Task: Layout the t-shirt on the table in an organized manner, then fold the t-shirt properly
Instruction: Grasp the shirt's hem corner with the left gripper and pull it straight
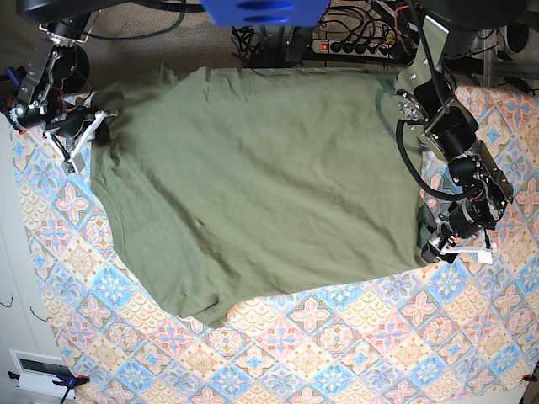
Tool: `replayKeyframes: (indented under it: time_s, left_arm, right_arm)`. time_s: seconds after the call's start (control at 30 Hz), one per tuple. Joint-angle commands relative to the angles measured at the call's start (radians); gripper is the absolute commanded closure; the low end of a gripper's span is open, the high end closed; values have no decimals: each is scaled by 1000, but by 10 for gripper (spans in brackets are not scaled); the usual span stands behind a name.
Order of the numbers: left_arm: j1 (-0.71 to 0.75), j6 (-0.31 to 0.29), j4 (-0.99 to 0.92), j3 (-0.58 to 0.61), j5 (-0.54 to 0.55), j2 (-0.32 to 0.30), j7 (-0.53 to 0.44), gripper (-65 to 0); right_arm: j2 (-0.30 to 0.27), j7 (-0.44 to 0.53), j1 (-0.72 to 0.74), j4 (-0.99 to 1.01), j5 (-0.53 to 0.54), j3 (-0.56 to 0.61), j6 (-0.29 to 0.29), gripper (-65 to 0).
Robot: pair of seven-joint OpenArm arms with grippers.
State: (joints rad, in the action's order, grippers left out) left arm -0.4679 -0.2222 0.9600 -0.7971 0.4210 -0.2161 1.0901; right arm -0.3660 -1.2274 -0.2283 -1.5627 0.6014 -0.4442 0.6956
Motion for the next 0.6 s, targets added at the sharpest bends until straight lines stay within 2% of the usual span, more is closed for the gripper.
replayKeyframes:
  time_s: [0.0, 0.13, 0.2, 0.37, 0.43, 0.47, 0.53, 0.57]
  left_arm:
    - [-30, 7, 14, -2, 12, -16, -24, -364]
    - [-35, 62, -52, -2, 14, -19, -67, -364]
    - [-48, 91, -115, -2, 14, -21, -121, -364]
    - [-55, 97, -178, 3, 14, -19, -153, -357]
    - [-64, 97, -200, 3, 14, -18, -155, -289]
    - [-75, 97, -209, 3, 14, -18, -156, -225]
    - [-88, 97, -233, 3, 14, -18, -156, -48]
    - [-93, 97, -238, 3, 14, -19, -156, 0]
  right_arm:
    - [-21, 18, 13, -14, 15, -8, 3, -7]
    - [-21, 18, 14, -18, 16, -8, 3, -7]
    - [-21, 18, 14, -22, 16, -8, 3, -7]
    - [-21, 18, 13, -23, 16, -8, 3, -7]
    - [-21, 18, 13, -23, 16, -8, 3, -7]
    - [-21, 18, 13, -23, 16, -8, 3, -7]
    - [-21, 18, 13, -23, 18, -8, 3, -7]
    - [-21, 18, 14, -23, 18, -8, 3, -7]
